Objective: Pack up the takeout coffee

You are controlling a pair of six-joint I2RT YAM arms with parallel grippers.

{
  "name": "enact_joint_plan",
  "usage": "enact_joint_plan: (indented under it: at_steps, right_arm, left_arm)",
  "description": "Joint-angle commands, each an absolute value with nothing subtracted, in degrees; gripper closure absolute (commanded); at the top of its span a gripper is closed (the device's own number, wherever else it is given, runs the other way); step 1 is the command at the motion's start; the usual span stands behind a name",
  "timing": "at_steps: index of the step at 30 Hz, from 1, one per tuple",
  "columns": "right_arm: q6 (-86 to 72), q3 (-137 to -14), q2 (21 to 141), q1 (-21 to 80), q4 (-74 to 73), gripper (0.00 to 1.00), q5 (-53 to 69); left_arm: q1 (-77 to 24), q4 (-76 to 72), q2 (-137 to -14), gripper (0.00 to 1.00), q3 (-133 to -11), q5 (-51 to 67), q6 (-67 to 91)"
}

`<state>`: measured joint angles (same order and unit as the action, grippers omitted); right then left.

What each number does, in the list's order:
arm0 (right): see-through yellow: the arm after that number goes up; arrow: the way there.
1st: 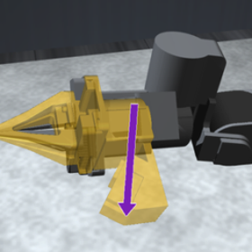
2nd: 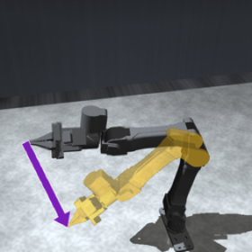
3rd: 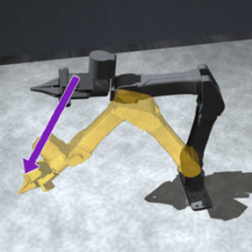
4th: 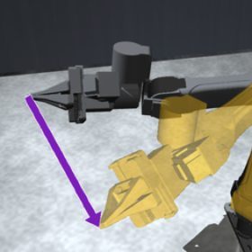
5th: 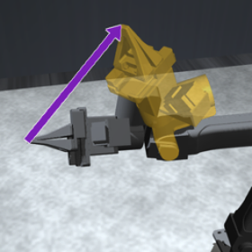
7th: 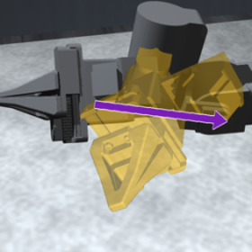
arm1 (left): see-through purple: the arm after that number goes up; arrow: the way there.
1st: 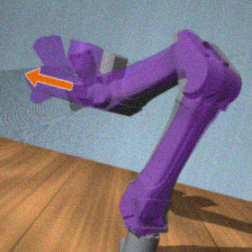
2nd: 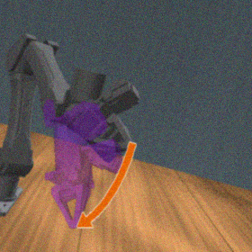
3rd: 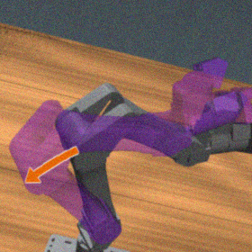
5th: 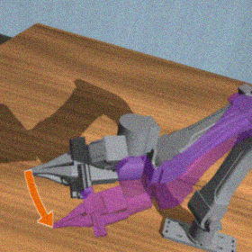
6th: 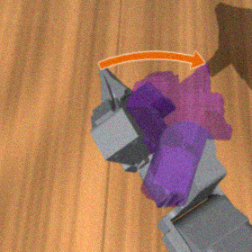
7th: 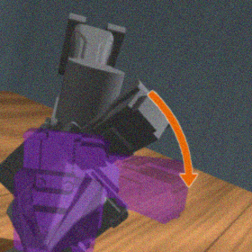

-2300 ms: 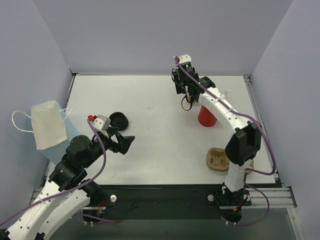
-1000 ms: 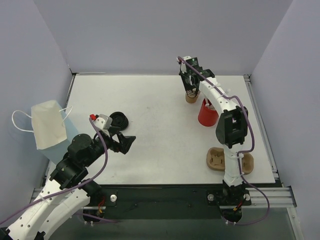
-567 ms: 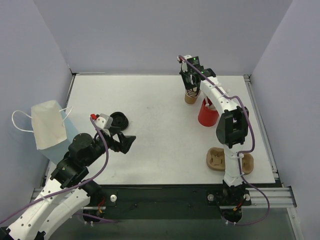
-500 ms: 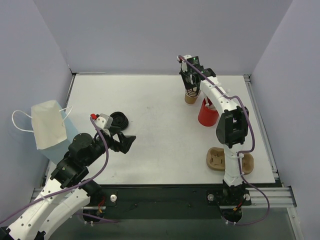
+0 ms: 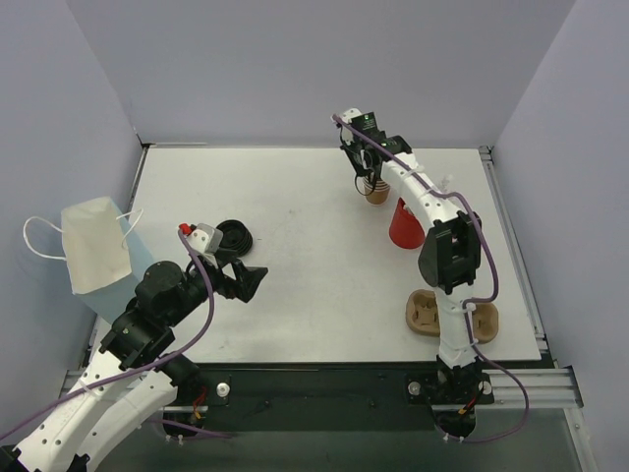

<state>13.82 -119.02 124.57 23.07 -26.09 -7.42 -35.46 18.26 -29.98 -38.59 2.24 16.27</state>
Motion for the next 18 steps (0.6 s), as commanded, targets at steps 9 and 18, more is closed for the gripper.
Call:
enact_joint_plan:
  at_steps: [9,18]
  right_arm:
    - [16.1,-122.3,117.3,23.5,-27.5,1.0,-12.9]
    - [16.3,-121.9,110.1,27.2,-30.1,1.0,-15.3]
  left_arm:
    - [-35.1,17.4,-30.3,0.03,-40.2,3.0,15.7]
    - [-35.1,17.6,-28.1,0.03,-39.6,-2.2,15.5]
